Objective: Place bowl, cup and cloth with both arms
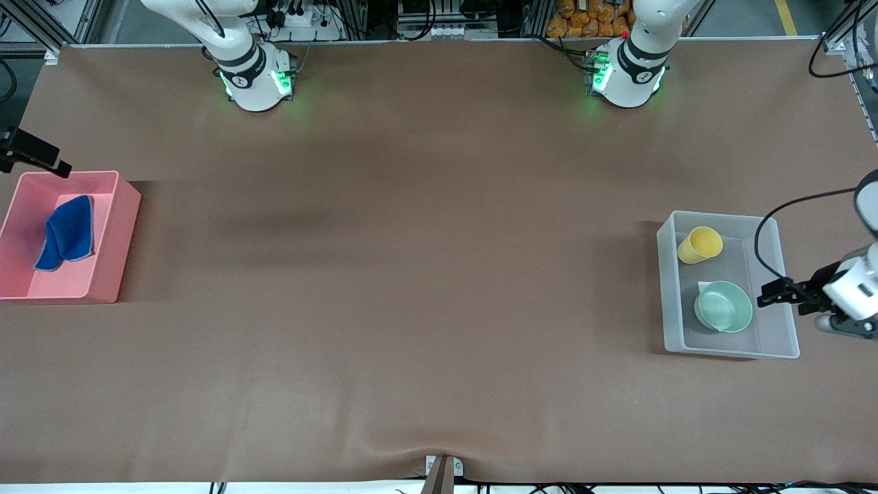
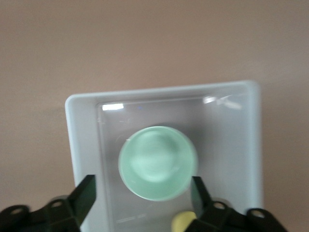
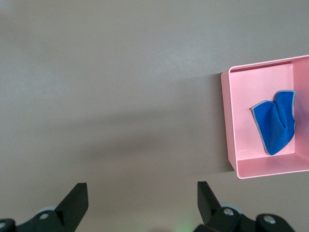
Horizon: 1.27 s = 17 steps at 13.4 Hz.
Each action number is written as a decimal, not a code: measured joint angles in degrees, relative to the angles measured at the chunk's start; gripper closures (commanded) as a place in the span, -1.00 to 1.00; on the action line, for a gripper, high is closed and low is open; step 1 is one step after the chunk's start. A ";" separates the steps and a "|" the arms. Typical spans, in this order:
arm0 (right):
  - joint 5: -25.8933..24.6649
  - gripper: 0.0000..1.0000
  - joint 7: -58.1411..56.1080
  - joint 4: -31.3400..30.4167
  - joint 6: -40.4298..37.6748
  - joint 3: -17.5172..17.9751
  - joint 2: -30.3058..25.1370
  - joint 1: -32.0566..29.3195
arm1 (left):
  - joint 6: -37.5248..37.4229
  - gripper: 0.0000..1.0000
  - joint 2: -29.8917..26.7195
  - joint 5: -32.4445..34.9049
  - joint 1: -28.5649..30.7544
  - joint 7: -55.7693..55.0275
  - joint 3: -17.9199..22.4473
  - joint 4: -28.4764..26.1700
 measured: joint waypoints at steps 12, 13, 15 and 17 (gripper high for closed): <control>-0.95 -1.00 -2.95 0.26 -0.34 1.67 0.00 0.46 | -21.00 -1.00 -20.04 -1.43 -0.48 -21.26 -11.75 5.60; -0.94 -1.00 -2.95 0.28 -1.12 2.21 0.00 0.56 | -21.29 -1.00 -20.04 -1.45 -0.51 -21.25 -11.94 5.93; -0.93 -1.00 -2.93 0.30 -1.94 2.62 0.00 0.73 | -21.47 -1.00 -20.04 -2.12 -0.94 -21.23 -12.12 6.54; -0.64 -1.00 -2.92 0.30 -2.07 2.50 0.00 0.73 | -21.70 -1.00 -20.34 -3.56 -6.94 -21.49 -7.07 7.32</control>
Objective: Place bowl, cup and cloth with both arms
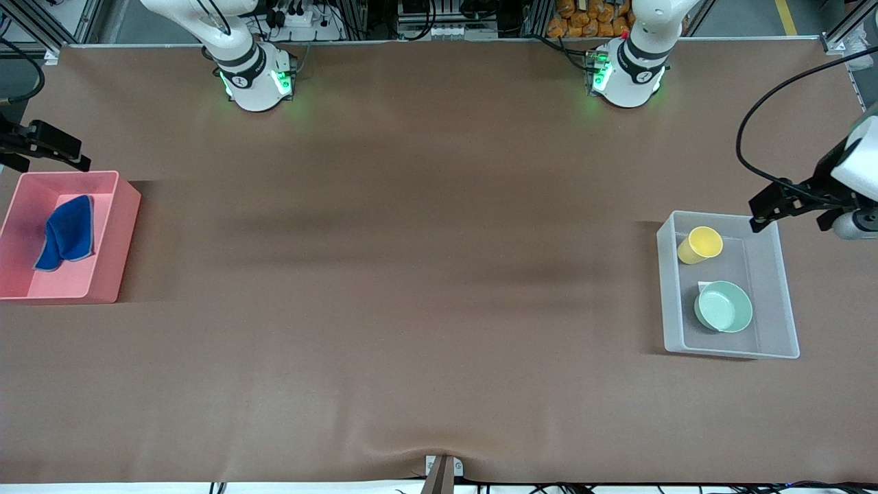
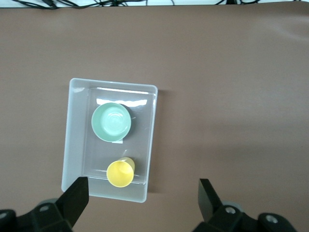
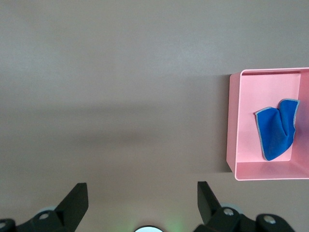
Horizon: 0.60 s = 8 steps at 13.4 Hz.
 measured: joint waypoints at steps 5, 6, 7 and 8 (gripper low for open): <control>0.85 -1.00 0.02 0.00 -0.06 -0.83 0.00 -0.38 | -1.05 -1.00 -4.66 -5.31 -30.75 -1.84 31.97 0.20; 0.85 -1.00 0.03 0.04 -0.06 -0.83 0.00 -0.37 | -1.43 -1.00 -5.40 -5.32 -32.71 -1.95 33.85 -0.21; 0.85 -1.00 0.03 0.14 -0.06 -0.84 0.00 -0.38 | -1.78 -1.00 -6.07 -5.32 -33.53 -1.97 34.64 -0.76; 0.85 -1.00 0.03 0.22 -0.06 -0.83 0.00 -0.37 | -2.43 -1.00 -6.57 -5.33 -34.26 -1.97 35.46 -1.26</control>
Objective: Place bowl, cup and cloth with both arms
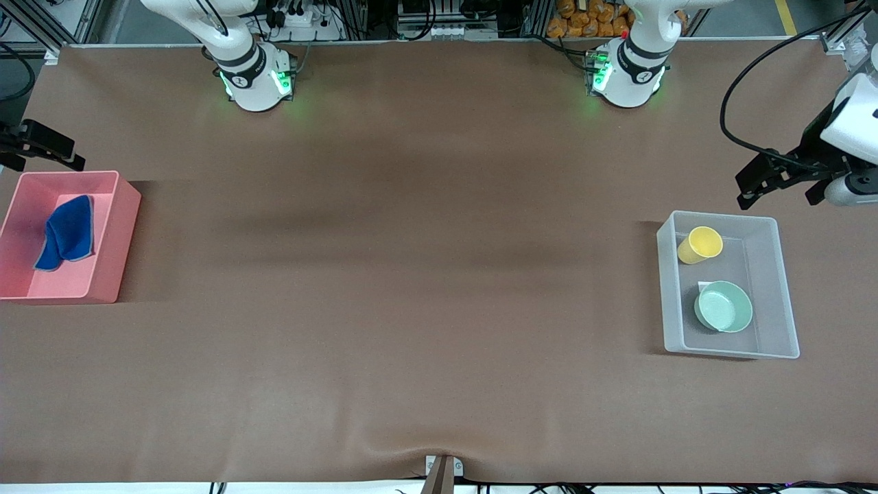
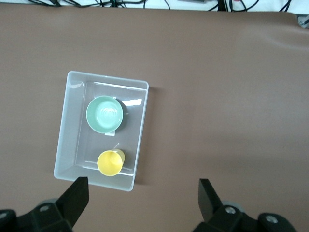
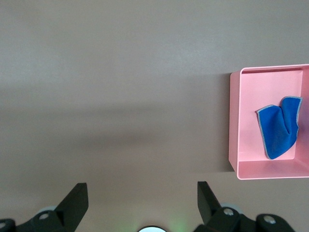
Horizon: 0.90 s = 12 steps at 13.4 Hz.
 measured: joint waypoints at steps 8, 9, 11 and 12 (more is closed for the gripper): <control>0.02 -1.00 0.00 0.08 0.00 0.07 0.00 0.01 | -2.94 -1.00 -3.39 -1.70 -2.79 -0.06 4.41 -4.12; 0.02 -1.00 0.00 0.08 0.00 0.07 0.00 0.01 | -2.96 -1.00 -3.48 -1.86 -3.42 -0.06 5.67 -4.31; 0.02 -1.00 0.00 0.09 0.00 0.07 0.00 0.01 | -3.18 -1.00 -3.71 -2.08 -3.76 -0.06 6.49 -5.00; 0.02 -1.00 0.00 0.09 0.00 0.07 0.00 0.01 | -3.22 -1.00 -3.93 -2.10 -3.93 -0.06 6.52 -5.47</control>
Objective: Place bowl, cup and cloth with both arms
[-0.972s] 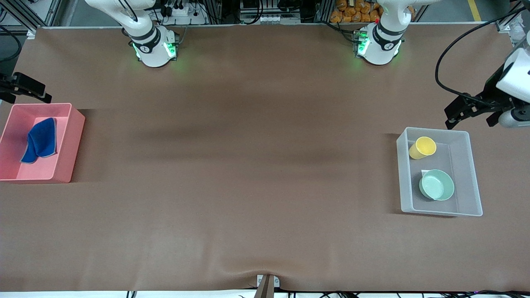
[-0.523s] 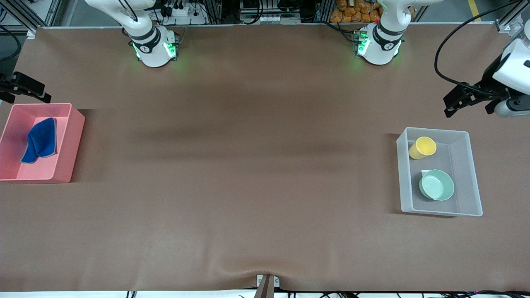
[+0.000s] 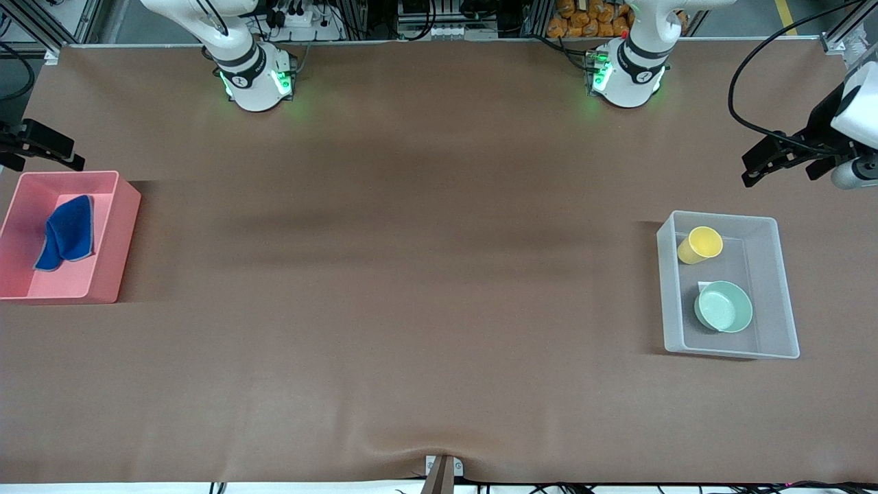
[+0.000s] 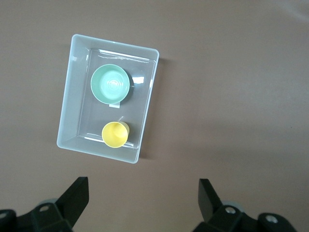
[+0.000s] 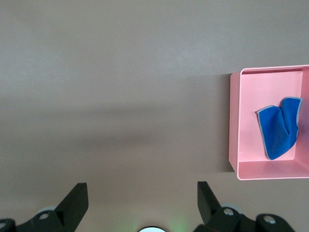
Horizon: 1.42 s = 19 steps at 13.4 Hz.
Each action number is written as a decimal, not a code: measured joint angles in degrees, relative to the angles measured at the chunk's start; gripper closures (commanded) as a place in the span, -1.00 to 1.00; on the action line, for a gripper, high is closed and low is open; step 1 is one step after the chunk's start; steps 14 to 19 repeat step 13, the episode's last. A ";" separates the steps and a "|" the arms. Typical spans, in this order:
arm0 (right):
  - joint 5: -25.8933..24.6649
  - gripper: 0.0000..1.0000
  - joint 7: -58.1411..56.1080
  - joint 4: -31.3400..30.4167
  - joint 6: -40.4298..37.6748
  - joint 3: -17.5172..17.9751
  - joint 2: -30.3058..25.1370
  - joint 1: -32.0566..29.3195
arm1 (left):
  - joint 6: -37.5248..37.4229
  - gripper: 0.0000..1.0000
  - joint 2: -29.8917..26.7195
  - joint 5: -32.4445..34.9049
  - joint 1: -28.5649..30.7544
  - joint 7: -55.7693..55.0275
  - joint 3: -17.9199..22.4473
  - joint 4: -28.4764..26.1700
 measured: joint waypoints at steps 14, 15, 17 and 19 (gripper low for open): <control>0.00 -1.00 0.00 0.00 0.00 0.00 0.00 0.00 | -3.43 -1.00 -0.37 -0.01 -1.03 0.04 1.68 1.92; 0.00 -1.00 0.00 0.00 0.00 0.00 0.00 0.00 | -3.43 -1.00 -0.37 -0.01 -1.03 0.04 1.68 1.92; 0.00 -1.00 0.00 0.00 0.00 0.00 0.00 0.00 | -3.43 -1.00 -0.37 -0.01 -1.03 0.04 1.68 1.92; 0.00 -1.00 0.00 0.00 0.00 0.00 0.00 0.00 | -3.43 -1.00 -0.37 -0.01 -1.03 0.04 1.68 1.92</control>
